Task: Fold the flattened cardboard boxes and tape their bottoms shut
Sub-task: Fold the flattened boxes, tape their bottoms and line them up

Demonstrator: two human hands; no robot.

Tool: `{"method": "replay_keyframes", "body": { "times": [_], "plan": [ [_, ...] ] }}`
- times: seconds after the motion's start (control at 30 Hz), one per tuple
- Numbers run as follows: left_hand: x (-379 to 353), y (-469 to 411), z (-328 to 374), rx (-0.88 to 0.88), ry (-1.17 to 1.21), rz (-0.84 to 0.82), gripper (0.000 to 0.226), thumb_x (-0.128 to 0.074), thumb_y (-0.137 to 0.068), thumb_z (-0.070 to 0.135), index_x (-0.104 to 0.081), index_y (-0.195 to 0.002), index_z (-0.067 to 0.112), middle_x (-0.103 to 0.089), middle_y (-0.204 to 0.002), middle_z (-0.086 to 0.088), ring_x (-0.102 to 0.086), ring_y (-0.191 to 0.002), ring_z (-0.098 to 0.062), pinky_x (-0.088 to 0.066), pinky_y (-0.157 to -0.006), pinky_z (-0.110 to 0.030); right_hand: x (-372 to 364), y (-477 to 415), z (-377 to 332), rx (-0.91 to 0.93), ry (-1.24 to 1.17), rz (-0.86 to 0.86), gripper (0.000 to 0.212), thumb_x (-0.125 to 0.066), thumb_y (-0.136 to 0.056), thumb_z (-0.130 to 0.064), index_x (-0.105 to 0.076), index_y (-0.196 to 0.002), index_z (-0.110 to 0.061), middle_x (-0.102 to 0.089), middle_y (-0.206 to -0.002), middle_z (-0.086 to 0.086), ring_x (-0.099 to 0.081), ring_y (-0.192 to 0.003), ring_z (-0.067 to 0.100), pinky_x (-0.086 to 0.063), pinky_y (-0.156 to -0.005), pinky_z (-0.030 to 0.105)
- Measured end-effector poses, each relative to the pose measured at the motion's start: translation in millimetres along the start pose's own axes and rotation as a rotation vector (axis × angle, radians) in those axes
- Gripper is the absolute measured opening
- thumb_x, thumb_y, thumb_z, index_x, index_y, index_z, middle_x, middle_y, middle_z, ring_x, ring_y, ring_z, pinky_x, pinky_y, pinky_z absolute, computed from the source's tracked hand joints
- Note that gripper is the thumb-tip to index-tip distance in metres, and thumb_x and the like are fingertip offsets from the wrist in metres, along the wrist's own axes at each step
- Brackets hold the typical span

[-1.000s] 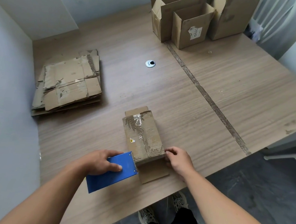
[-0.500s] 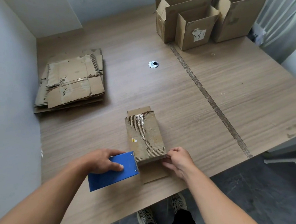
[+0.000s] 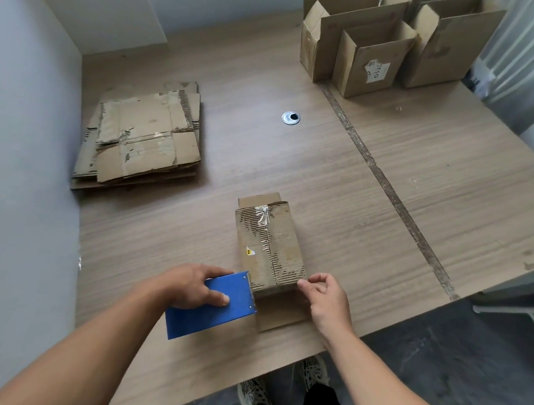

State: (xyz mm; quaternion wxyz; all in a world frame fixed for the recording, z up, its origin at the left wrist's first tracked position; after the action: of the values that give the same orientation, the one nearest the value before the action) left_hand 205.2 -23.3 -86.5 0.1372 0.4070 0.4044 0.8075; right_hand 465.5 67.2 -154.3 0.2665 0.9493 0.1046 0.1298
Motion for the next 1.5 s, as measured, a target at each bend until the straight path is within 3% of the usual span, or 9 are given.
{"method": "replay_keyframes", "body": {
  "times": [0.13,0.3,0.4,0.5,0.73,1.03,1.23,1.4,1.5],
  "plan": [
    [-1,0,-2,-0.018,0.007,0.009,0.054,-0.067,-0.083,0.056,-0.046,-0.133,0.06,-0.061,-0.122,0.018,-0.057,-0.109,-0.011,-0.044,-0.098,-0.036,6,2,-24,0.341,0.485,-0.034,0.023,-0.068,-0.091,-0.038,-0.058,-0.104,-0.021,-0.069,-0.088,-0.002,-0.064,-0.079,0.021,-0.046,-0.065,0.031],
    [0,1,2,-0.023,-0.017,0.025,0.055,-0.066,-0.086,0.054,-0.044,-0.136,0.057,-0.059,-0.123,0.016,-0.055,-0.109,-0.013,-0.043,-0.097,-0.036,-2,-2,-54,0.991,1.054,-0.04,0.064,-0.081,-0.079,-0.027,-0.045,-0.131,-0.033,-0.047,-0.127,0.011,-0.056,-0.105,0.032,-0.053,-0.073,0.043],
    [-1,0,2,-0.028,-0.027,0.027,0.057,-0.066,-0.085,0.056,-0.044,-0.137,0.057,-0.06,-0.125,0.015,-0.056,-0.11,-0.013,-0.044,-0.098,-0.037,-25,4,-63,1.241,1.304,-0.299,0.073,-0.071,-0.069,-0.012,-0.049,-0.134,-0.036,-0.041,-0.145,0.01,-0.049,-0.13,0.032,-0.049,-0.089,0.044],
    [0,2,3,-0.047,-0.037,0.04,0.06,-0.067,-0.084,0.056,-0.044,-0.139,0.055,-0.06,-0.128,0.015,-0.057,-0.111,-0.013,-0.044,-0.098,-0.035,-51,7,-72,1.147,1.44,-0.463,0.066,-0.064,-0.069,-0.027,-0.049,-0.134,-0.032,-0.04,-0.154,0.011,-0.04,-0.142,0.032,-0.04,-0.108,0.048],
    [-8,10,-3,-0.089,-0.072,0.138,0.071,-0.06,-0.08,0.064,-0.037,-0.145,0.05,-0.059,-0.135,0.009,-0.057,-0.115,-0.015,-0.044,-0.095,-0.032,-75,1,-60,1.112,1.534,-0.531,0.061,-0.03,-0.093,-0.058,-0.03,-0.15,-0.036,-0.039,-0.157,-0.003,-0.039,-0.143,0.023,-0.036,-0.112,0.053],
    [-11,36,-53,-0.062,0.076,-0.006,0.054,-0.066,-0.084,0.053,-0.044,-0.132,0.063,-0.059,-0.118,0.025,-0.056,-0.105,-0.003,-0.039,-0.089,-0.026,-73,-7,-57,1.048,1.589,-0.54,0.061,-0.03,-0.092,-0.059,-0.029,-0.151,-0.042,-0.037,-0.158,-0.006,-0.03,-0.144,0.019,-0.022,-0.11,0.047],
    [-11,13,-46,-0.021,0.102,-0.059,0.047,-0.066,-0.086,0.048,-0.053,-0.131,0.052,-0.063,-0.117,0.019,-0.058,-0.106,-0.008,-0.043,-0.091,-0.03,-74,-9,-57,0.99,1.587,-0.575,0.07,-0.027,-0.092,-0.061,-0.002,-0.155,-0.044,-0.024,-0.16,-0.009,-0.028,-0.145,0.021,-0.016,-0.111,0.045],
    [-14,-13,-31,-0.016,0.078,-0.095,0.043,-0.067,-0.084,0.051,-0.059,-0.126,0.046,-0.065,-0.118,0.011,-0.06,-0.106,-0.015,-0.048,-0.093,-0.035,-74,-13,-57,0.983,1.553,-0.637,0.063,-0.007,-0.084,-0.072,0.027,-0.137,-0.064,0.025,-0.156,-0.024,0.026,-0.145,0.011,0.022,-0.113,0.033],
    [-10,-20,-17,0.001,0.056,-0.096,0.049,-0.068,-0.082,0.052,-0.059,-0.129,0.042,-0.064,-0.124,0.01,-0.059,-0.11,-0.017,-0.047,-0.096,-0.037,-75,-12,-62,0.92,1.58,-0.671,0.066,0.001,-0.077,-0.075,0.022,-0.138,-0.063,0.035,-0.15,-0.028,0.041,-0.136,0.005,0.024,-0.112,0.033]
  ]
}}
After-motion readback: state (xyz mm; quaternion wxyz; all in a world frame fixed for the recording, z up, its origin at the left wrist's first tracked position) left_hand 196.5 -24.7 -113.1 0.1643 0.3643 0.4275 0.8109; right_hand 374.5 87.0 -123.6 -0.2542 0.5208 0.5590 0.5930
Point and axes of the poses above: each hand's wrist, its own y-axis away from the middle knuckle, its own x-axis out of the back of the hand, z = x × y, the point moved 7 cm from there along -y, towards the middle knuckle
